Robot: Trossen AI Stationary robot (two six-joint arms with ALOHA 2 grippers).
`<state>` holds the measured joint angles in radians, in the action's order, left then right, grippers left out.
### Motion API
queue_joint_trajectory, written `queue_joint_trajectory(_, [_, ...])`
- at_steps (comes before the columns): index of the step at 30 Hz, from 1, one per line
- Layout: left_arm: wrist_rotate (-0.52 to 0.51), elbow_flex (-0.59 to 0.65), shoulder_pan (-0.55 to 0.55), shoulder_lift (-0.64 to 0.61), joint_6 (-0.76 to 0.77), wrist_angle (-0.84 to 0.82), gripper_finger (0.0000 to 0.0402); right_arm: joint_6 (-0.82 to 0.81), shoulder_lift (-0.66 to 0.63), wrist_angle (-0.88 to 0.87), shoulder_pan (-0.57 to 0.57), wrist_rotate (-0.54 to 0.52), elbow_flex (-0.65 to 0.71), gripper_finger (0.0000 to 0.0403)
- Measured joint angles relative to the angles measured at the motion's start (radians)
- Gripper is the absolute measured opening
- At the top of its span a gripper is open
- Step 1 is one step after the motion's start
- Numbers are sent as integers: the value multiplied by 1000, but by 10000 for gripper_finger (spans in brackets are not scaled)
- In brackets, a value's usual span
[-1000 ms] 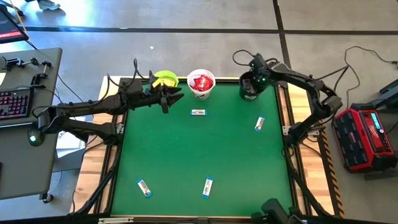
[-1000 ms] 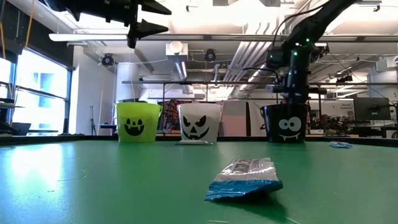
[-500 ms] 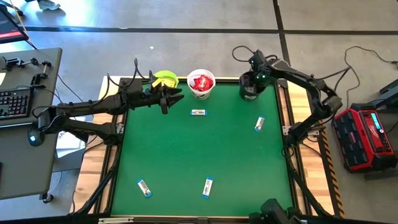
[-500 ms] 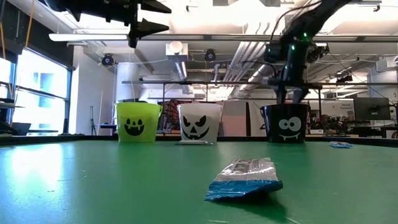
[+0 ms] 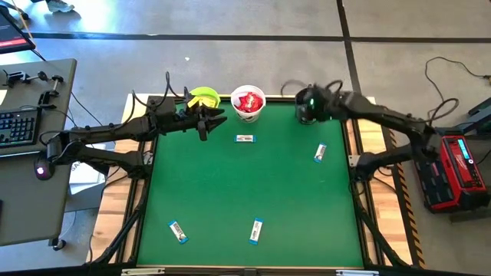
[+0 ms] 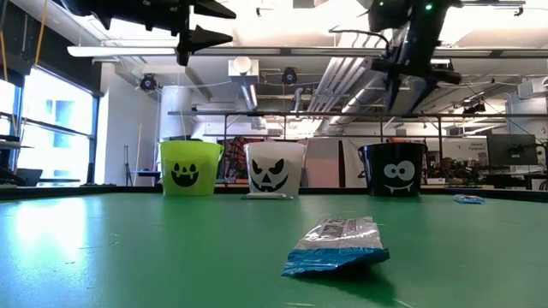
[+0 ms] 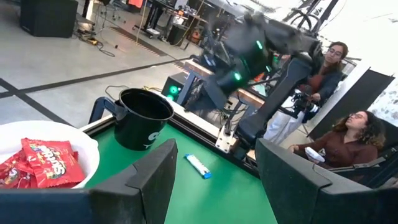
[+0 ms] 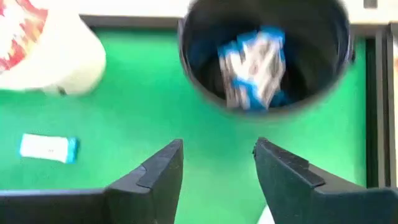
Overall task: Sort candy by brand, put in halloween buckets
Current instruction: Put the white chocolate bar into the black bucket
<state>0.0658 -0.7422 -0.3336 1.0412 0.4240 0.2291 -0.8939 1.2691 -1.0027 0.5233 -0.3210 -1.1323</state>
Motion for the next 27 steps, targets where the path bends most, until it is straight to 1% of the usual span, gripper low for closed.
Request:
queue_joint_trajectory(3, [0, 0, 0, 0, 0, 0, 211, -174, -20, -40, -110, -36, 71, 179])
queue_joint_trajectory(7, [0, 0, 0, 0, 1, 0, 211, -416, -20, -52, -232, -37, 185, 186])
queue_joint_trajectory(10, [1, 0, 0, 0, 1, 0, 211, -590, -20, -48, -292, -35, 266, 201])
queue_joint_trajectory(13, [2, 0, 0, 0, 15, -2, 211, -703, -20, -20, -319, -15, 345, 218])
queue_joint_trajectory(16, [3, 0, 0, 0, 17, -7, 211, -760, -20, 46, -324, -1, 425, 228])
queue_joint_trajectory(20, [2, 0, 0, 0, 18, -29, 211, -814, -20, 126, -323, -11, 510, 226])
queue_joint_trajectory(23, [2, 0, 0, 0, 20, -34, 211, -832, -20, 154, -323, -21, 555, 216])
queue_joint_trajectory(27, [2, 0, 0, 0, 19, -34, 211, -836, -19, 197, -321, -24, 603, 190])
